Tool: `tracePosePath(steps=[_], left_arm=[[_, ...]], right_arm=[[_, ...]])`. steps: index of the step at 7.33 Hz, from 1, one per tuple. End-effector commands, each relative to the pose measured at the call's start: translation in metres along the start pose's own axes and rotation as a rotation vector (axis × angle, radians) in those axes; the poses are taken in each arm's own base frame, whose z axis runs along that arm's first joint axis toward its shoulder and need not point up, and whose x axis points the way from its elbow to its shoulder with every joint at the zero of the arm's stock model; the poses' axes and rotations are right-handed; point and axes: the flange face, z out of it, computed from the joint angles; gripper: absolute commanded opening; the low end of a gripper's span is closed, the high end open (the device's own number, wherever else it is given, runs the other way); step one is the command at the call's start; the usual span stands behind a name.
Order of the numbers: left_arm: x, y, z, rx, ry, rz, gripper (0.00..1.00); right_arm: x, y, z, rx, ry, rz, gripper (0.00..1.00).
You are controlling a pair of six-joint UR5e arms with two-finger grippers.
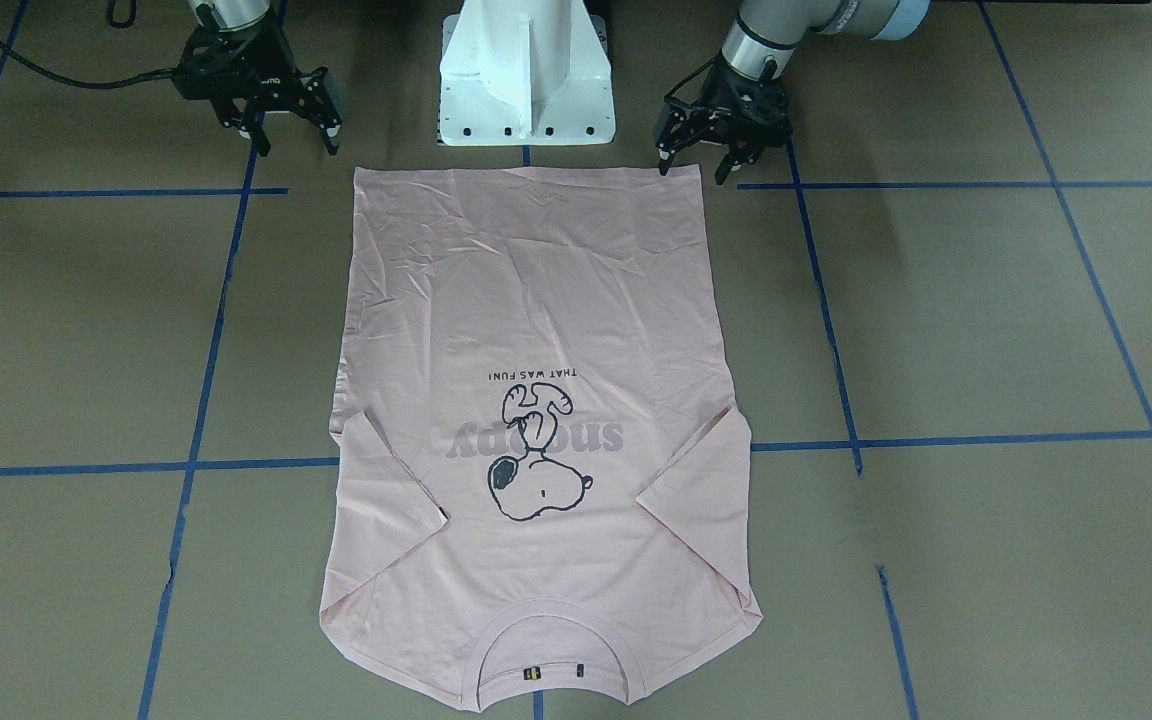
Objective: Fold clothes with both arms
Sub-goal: 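Move both grippers down to the hem corners nearest the robot, then grasp the two hem corners with the left and right grippers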
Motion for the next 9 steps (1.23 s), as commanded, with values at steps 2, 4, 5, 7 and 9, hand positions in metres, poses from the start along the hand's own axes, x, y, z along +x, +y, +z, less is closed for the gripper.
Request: tracePosePath(steps=[2,4,5,7,9], left_arm=[[-0.0096,0.0361,0.0228,-0.018,-0.048,-0.033,0.56],[-0.0097,0.0355,0.0227,-0.019,-0.048,-0.035,0.53],[-0.0093,0.0356,0.0221,-0.020,-0.047,-0.035,0.43],[-0.0093,0.0347,0.0207,-0.019,-0.045,-0.036,0.22],[-0.0112,0.0349,0.0223,-0.019,-0.051,-0.036,0.22]], right_arm=[[0.0007,0.0100,0.0027,0.012,0.004,-0.001,0.96],[0.0002,0.0107,0.0034,0.011,0.004,-0.002,0.96],[0.0002,0.0107,0.0034,0.011,0.004,-0.002,0.96],[0.0002,0.0106,0.0034,0.013,0.004,-0.002,0.96],[-0.0002,0.0110,0.0040,0.015,0.004,-0.003,0.96]])
